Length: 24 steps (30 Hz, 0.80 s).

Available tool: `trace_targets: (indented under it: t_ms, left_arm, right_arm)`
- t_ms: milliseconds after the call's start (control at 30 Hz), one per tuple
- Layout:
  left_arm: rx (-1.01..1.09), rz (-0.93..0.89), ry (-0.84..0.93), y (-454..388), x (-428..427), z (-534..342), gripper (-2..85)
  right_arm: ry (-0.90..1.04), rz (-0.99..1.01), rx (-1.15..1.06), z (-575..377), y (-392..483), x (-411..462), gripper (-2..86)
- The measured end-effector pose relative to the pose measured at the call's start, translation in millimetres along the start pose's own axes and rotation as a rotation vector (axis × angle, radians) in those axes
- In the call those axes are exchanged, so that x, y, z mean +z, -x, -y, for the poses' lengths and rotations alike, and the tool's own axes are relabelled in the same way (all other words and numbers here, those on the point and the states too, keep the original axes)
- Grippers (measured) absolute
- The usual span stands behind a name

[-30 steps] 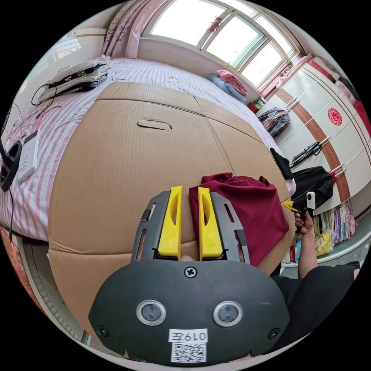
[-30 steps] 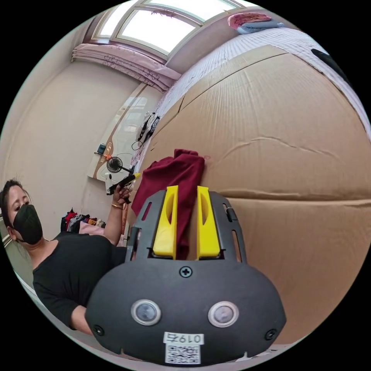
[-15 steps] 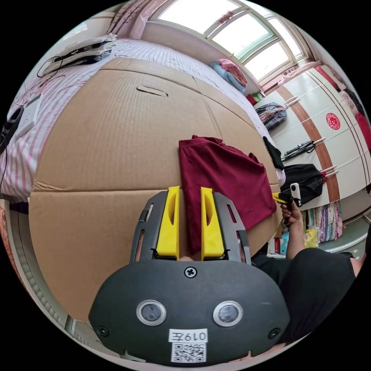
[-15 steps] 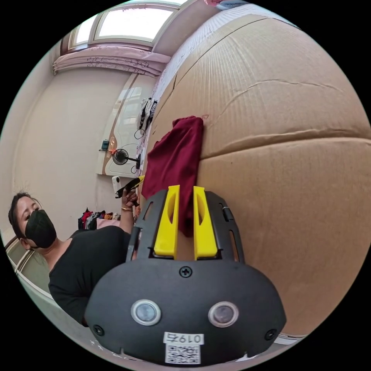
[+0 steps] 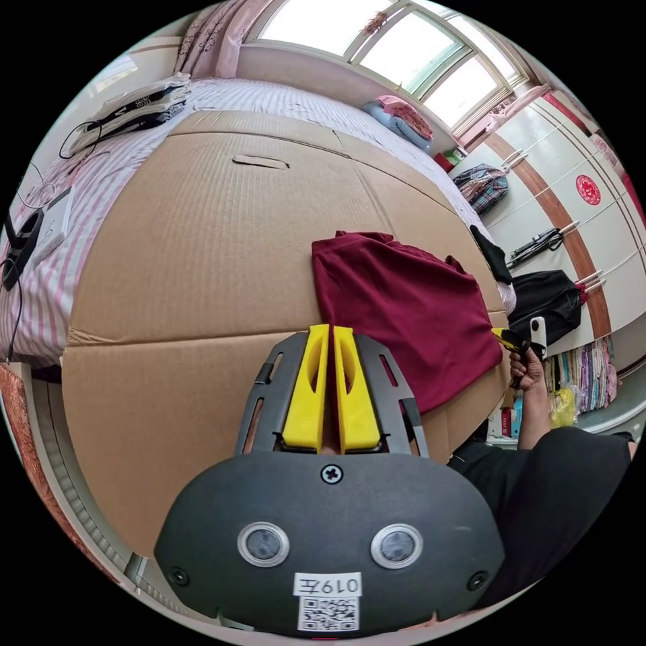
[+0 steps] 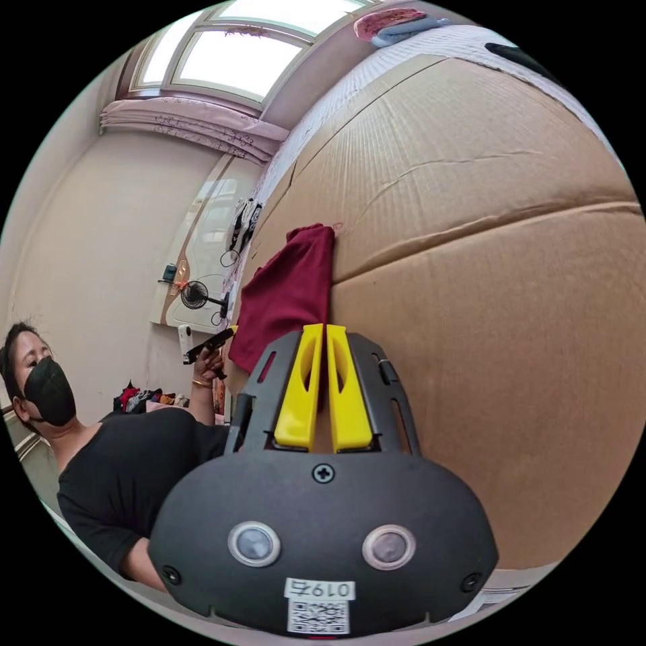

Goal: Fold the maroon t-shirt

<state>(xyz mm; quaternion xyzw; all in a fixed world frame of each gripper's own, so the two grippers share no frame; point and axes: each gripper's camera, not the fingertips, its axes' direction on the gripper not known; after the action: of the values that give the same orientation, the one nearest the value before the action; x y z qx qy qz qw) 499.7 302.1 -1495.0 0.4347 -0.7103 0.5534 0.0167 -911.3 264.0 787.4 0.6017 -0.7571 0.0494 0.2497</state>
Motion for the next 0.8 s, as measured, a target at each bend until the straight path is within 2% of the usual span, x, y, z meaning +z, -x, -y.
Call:
trace_targets:
  t_ms: [100, 200, 300, 433, 533, 633, 800]
  left_arm:
    - [0.008, 0.011, 0.03, -5, -16, 16, 1.2]
    - [0.026, 0.094, -0.023, -5, -51, 37, 1.1]
    - [0.113, 0.155, -0.13, -19, -83, 72, 1.1]
    - [0.413, 0.053, -0.187, -85, -85, 140, 1.3]
    - [0.621, 0.097, -0.11, -142, -55, 184, 1.4]
    - [0.752, 0.145, -0.002, -177, -26, 220, 1.4]
    - [0.798, 0.076, 0.064, -180, -22, 265, 1.3]
  right_arm:
    - [0.012, -0.024, -0.036, -2, 15, 13, 4.2]
    - [-0.011, -0.194, -0.101, -1, 44, 11, 6.1]
    - [-0.046, -0.282, -0.35, 9, 105, 22, 2.0]
    - [0.009, -0.347, -0.693, 35, 193, 95, -0.2]
    - [0.094, -0.397, -0.83, 54, 229, 165, 0.9]
    - [0.202, -0.442, -0.874, 70, 244, 226, 4.4]
    - [0.295, -0.495, -0.901, 80, 251, 283, 4.7]
